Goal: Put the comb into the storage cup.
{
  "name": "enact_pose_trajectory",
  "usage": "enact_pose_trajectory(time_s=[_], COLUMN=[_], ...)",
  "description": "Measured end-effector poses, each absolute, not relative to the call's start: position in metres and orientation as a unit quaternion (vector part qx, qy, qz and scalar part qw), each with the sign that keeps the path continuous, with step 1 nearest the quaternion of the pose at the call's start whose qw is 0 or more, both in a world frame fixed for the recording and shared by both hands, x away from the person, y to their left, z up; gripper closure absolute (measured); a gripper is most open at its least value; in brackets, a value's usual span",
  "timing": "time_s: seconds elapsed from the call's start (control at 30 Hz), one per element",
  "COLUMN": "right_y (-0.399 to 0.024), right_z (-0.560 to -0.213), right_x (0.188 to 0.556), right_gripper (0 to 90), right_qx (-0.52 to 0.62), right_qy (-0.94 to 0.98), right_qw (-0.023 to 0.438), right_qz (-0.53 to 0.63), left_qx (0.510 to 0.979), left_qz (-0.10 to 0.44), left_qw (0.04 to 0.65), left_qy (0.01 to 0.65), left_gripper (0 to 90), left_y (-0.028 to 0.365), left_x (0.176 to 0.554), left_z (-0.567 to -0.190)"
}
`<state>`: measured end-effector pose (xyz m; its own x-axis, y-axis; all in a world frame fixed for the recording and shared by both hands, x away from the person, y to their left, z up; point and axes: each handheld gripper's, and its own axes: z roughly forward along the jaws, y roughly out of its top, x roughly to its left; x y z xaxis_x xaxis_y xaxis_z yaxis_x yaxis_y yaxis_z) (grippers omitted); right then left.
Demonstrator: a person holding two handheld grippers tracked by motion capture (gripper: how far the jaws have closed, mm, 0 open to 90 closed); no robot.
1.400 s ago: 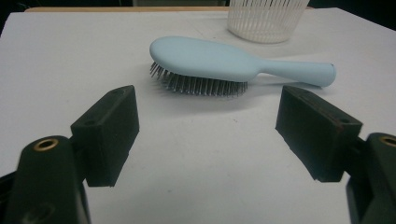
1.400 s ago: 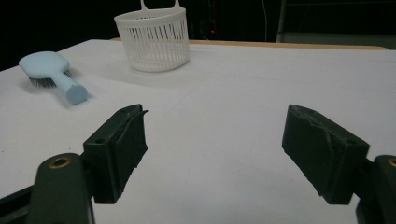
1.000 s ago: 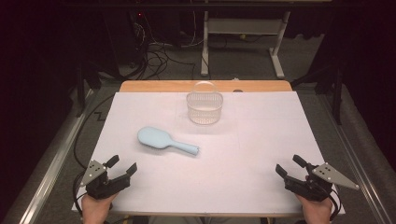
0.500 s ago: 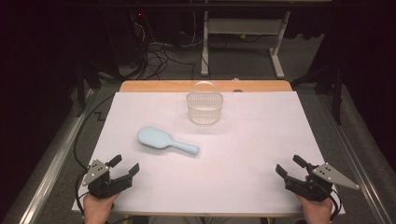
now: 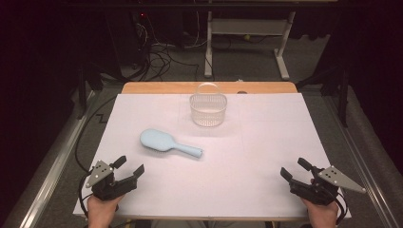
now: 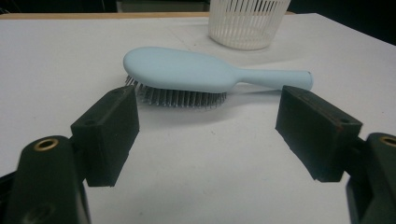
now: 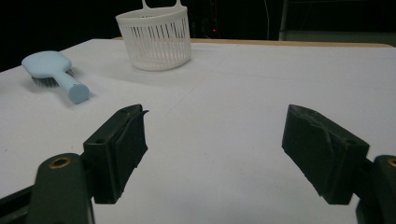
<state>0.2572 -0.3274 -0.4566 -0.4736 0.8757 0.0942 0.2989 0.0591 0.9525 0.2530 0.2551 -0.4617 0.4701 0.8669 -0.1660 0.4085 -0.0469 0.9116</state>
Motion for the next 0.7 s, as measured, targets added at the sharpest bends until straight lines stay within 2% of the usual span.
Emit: enact_pose_trajectory(time_s=[0.7], right_y=[-0.328], right_z=[-0.456], right_x=[0.256], right_gripper=[22.2], right_qx=[0.436], right_qy=[0.671], right_qw=[0.273], right_qz=[0.533], left_qx=[0.701], left_qz=[0.215], left_qw=[0.516], left_qy=[0.443], left_gripper=[20.9], left_y=[0.236], left_x=[0.261], left_z=[-0.453])
